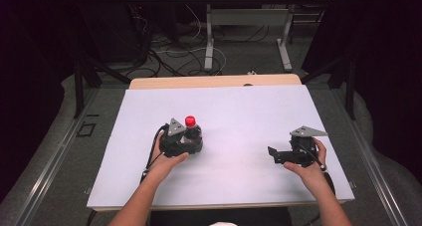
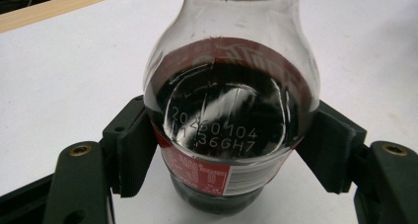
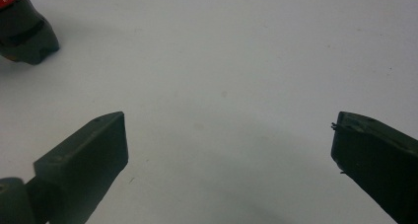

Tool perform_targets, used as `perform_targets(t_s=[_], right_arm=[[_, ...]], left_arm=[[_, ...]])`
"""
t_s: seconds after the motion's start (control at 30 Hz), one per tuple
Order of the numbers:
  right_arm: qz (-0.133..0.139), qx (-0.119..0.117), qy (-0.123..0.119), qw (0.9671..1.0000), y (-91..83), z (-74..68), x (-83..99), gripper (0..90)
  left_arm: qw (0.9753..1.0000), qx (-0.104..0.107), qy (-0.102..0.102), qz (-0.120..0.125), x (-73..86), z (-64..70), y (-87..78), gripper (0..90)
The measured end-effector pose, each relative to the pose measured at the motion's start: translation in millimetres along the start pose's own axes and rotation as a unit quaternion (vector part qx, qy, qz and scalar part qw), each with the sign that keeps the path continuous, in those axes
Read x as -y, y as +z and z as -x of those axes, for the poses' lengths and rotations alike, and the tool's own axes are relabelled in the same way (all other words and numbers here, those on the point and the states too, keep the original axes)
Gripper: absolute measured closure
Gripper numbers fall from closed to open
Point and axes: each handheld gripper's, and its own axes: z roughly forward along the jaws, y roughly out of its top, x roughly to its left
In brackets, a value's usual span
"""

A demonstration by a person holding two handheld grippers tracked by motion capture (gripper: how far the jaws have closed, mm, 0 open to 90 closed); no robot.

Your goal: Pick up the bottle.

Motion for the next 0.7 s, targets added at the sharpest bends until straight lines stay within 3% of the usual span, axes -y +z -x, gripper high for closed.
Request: perform_targets(t_s=[0.37,0.57,0.7], right_arm=[[0.010,0.000,-0.015,0.9998,-3.5,-5.9,-3.1,5.6],[0.019,-0.018,-0.022,0.9994,-8.2,-14.1,-9.0,14.6],[0.018,-0.035,-0.019,0.9991,-12.5,-21.2,-15.8,15.7]], left_arm=[[0.9993,0.029,0.024,0.008,-6.7,18.8,-11.1,29.9],[0.9984,0.049,0.029,0.004,-10.8,28.1,-17.1,29.9],[0.9980,0.051,0.035,0.005,-12.7,33.1,-19.5,29.9]])
